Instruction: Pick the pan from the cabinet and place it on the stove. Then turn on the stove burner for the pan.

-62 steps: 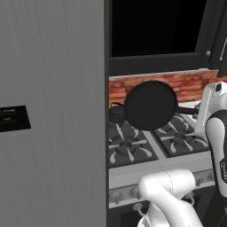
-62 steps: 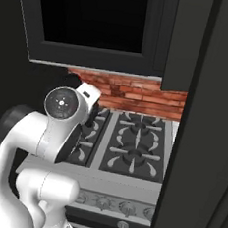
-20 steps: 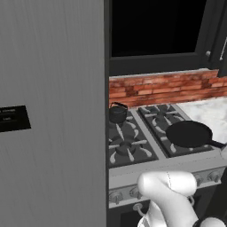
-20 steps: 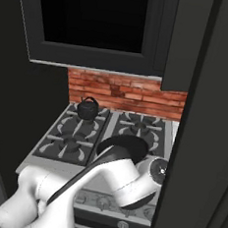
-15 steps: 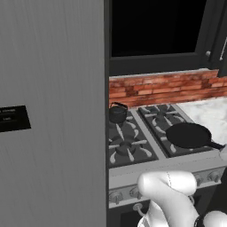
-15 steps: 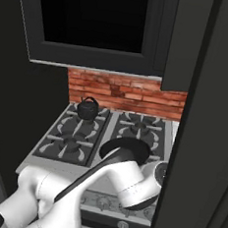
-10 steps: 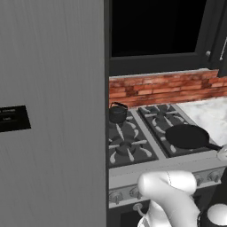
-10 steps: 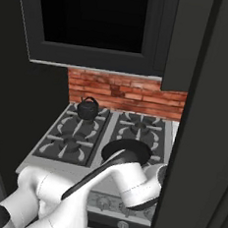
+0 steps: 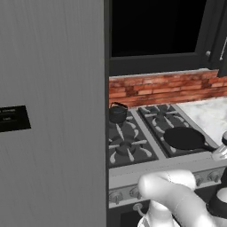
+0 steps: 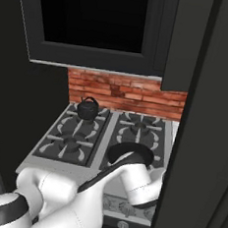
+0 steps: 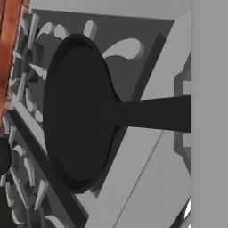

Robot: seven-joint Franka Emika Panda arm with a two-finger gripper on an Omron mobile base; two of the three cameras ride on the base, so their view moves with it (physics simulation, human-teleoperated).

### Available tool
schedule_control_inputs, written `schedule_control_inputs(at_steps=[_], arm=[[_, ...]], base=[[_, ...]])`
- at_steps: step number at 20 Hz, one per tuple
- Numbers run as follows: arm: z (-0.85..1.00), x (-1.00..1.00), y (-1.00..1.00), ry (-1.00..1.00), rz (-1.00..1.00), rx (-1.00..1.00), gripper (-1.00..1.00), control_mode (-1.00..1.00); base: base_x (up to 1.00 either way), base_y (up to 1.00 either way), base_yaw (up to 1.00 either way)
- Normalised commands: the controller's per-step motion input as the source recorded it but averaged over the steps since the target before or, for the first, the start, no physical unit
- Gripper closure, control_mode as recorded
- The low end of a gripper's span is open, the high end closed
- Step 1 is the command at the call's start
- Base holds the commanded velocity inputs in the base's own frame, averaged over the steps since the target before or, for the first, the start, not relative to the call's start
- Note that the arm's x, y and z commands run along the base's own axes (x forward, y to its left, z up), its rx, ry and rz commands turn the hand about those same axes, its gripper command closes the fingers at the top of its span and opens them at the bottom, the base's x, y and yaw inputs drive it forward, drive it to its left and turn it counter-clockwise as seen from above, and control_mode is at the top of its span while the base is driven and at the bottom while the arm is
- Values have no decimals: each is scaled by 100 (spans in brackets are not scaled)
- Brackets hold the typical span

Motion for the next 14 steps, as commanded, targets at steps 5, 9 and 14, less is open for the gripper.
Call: schedule_control_inputs(at_steps=[5,9,14], arm=[[-37,33,-22,3,0,4,100,-100],[-35,35,-22,4,0,4,100,-100],[-25,19,-13,4,0,2,100,-100]], base=[[0,0,0],[0,0,0],[0,0,0]])
